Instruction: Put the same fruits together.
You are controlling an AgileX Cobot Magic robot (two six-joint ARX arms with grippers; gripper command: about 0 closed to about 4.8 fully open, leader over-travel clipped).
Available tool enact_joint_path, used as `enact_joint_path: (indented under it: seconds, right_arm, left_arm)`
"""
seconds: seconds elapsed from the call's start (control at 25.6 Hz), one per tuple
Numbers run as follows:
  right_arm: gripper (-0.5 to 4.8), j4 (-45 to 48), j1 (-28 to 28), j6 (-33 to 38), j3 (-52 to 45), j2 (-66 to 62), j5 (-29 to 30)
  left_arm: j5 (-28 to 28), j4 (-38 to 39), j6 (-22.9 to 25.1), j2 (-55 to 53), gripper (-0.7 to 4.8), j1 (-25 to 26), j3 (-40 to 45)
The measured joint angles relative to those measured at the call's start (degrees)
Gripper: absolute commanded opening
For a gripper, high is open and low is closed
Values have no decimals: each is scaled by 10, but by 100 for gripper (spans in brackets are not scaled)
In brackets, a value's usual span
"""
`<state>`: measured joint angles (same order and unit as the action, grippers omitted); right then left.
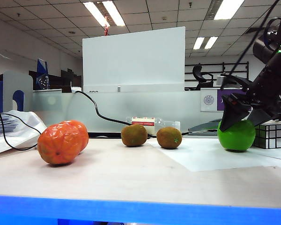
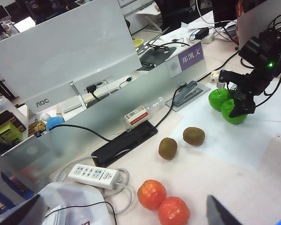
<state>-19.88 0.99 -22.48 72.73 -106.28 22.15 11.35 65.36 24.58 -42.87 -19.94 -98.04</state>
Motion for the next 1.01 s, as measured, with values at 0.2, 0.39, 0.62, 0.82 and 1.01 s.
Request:
enact_joint_path:
  seconds: [0.2,0.39,0.62,0.82,1.01]
  right_arm:
    - [479,-3,0,0,0,0,5]
    - [479,-2,0,0,-2,1,7]
    - [479,-19,0,6,-12,14,26]
    - [479,-5,0,12,-9,20,46]
    - [479,-1,0,16,-9,24,56]
  left_arm:
    - [0,0,0,0,479,0,0]
    - [0,0,0,0,479,0,0]
    - [0,0,0,0,479,0,0]
    - [0,0,0,0,479,0,0]
    - [0,0,1,0,479,0,0]
